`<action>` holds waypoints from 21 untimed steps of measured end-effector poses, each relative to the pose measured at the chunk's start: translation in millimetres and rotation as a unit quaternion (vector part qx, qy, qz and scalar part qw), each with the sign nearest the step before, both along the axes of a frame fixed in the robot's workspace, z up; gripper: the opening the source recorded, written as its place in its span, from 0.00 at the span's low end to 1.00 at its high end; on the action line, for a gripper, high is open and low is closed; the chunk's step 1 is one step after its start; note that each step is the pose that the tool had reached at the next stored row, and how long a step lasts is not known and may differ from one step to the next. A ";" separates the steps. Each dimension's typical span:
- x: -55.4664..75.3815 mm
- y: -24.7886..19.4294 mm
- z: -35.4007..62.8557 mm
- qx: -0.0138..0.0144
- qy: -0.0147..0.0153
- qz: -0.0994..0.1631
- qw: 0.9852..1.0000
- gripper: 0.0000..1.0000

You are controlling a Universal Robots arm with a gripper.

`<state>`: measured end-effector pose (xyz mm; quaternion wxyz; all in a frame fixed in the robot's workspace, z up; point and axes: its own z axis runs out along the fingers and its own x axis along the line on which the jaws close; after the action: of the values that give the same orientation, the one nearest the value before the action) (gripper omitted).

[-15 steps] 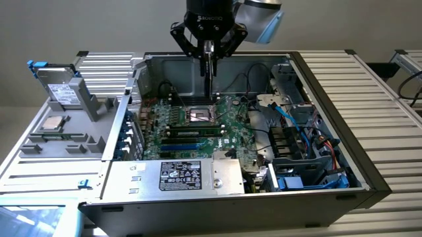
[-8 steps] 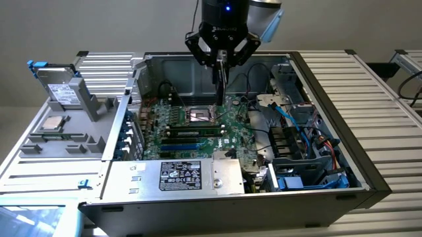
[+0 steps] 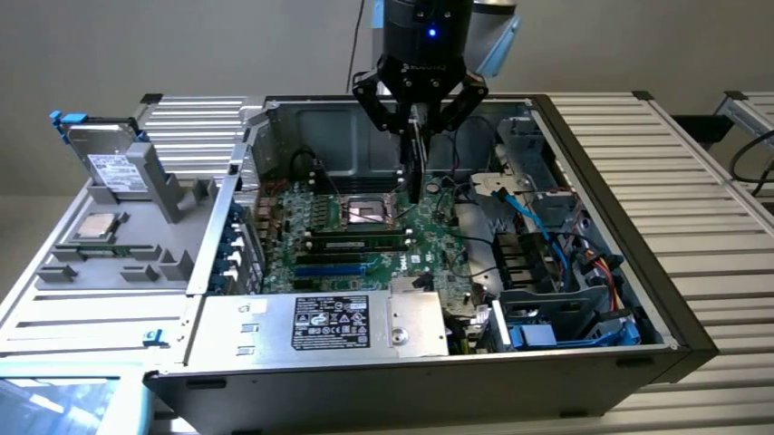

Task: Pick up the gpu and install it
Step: 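Pick up the gpu and move the gpu toward the slot, then insert the gpu into the slot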

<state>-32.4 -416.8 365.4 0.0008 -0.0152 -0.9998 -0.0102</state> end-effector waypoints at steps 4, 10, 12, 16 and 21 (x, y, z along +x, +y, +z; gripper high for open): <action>0.0 0.0 0.0 0.000 0.000 0.000 1.000 0.29; 0.0 0.0 -0.1 0.000 0.000 0.002 1.000 0.29; 0.0 0.0 -0.1 0.001 0.000 0.018 1.000 0.29; 0.0 0.0 -0.2 0.002 0.000 0.054 0.999 0.29; 0.0 0.0 -0.6 0.003 0.000 0.099 0.995 0.29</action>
<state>-32.4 -416.8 364.8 0.0019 0.0841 -0.9964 -0.0132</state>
